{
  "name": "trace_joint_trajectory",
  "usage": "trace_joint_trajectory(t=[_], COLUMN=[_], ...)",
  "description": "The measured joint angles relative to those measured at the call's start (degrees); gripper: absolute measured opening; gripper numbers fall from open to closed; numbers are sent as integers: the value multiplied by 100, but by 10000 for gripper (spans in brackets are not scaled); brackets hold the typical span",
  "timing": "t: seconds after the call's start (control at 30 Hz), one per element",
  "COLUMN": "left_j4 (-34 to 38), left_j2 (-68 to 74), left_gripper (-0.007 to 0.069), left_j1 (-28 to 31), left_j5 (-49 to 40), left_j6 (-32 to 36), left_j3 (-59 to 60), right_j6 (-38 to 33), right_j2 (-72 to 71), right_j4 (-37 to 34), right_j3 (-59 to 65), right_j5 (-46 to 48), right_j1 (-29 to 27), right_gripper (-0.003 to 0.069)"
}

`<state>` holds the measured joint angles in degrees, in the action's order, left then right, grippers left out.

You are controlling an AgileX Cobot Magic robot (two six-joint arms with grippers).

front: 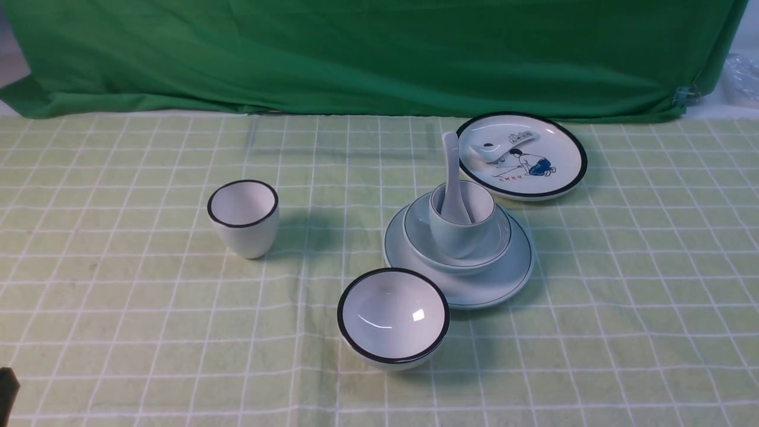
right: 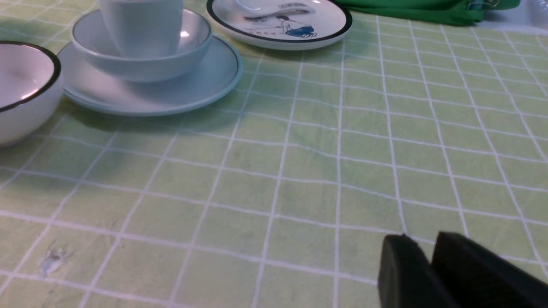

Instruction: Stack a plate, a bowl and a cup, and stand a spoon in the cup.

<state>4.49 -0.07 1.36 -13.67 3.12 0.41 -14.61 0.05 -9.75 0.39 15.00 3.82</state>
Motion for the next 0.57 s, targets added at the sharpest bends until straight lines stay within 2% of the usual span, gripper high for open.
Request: trace_joint_trajectory(t=[0.57], left_j4=[0], left_j2=[0], left_gripper=[6], left_j1=[0], left_j5=[0], left_j6=[4], left_j3=[0], right_j6=[0], right_j2=[0], right_j4=[0], right_j3=[0], right_j5=[0], right_j1=[0], right_gripper=[183])
